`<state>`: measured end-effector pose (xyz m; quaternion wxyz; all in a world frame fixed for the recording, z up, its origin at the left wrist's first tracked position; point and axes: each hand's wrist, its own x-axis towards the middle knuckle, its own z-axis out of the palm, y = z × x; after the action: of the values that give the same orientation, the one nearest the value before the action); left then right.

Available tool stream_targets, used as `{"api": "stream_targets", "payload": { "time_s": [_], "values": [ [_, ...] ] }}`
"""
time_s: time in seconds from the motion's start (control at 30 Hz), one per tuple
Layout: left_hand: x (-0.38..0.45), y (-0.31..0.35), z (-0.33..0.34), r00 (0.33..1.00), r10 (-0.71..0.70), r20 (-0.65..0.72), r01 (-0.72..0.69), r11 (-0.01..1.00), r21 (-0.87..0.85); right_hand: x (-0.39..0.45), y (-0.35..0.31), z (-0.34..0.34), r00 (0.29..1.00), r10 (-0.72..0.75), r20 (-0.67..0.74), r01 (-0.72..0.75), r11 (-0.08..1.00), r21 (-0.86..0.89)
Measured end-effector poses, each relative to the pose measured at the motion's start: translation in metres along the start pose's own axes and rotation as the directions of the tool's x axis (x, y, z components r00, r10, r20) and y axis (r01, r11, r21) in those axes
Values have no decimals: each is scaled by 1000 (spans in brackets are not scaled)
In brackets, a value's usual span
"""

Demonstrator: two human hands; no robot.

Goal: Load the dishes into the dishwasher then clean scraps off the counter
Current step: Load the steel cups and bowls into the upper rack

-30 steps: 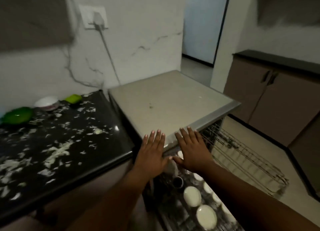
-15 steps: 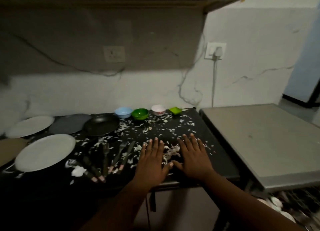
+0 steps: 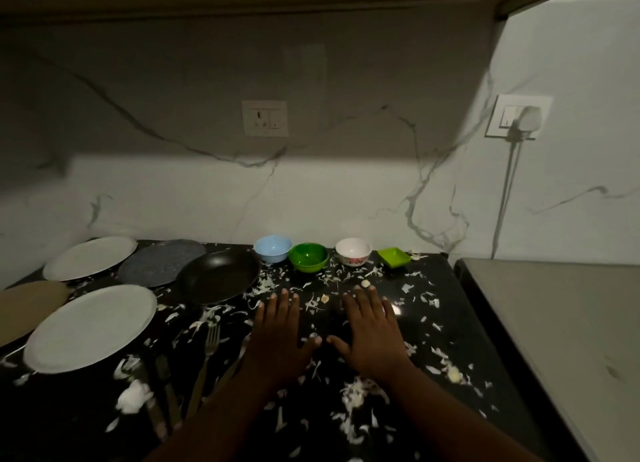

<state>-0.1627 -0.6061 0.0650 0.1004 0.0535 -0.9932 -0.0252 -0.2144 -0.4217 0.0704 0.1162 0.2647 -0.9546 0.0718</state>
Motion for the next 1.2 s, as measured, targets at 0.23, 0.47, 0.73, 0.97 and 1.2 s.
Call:
{"api": "stream_targets", "payload": {
  "time_s": [0.23,0.47,0.73,0.97,1.2],
  "values": [
    [119,63,31,989,-139,47,146,902,-407,83,123,25,984,165,59,-169,983,69],
    [232,109,55,900,-407,153,357,489,-796,162,196,52,935,353,36,-352,912,209],
    [281,121,98,844,-535,32,348,501,-792,206,210,86,917,398,20,-384,869,311],
    [295,111,110,817,-573,-73,282,505,-816,200,203,77,898,440,1,-338,689,641],
    [233,138,65,849,-518,-103,112,368,-923,140,184,17,860,506,63,-286,377,881]
  ]
}}
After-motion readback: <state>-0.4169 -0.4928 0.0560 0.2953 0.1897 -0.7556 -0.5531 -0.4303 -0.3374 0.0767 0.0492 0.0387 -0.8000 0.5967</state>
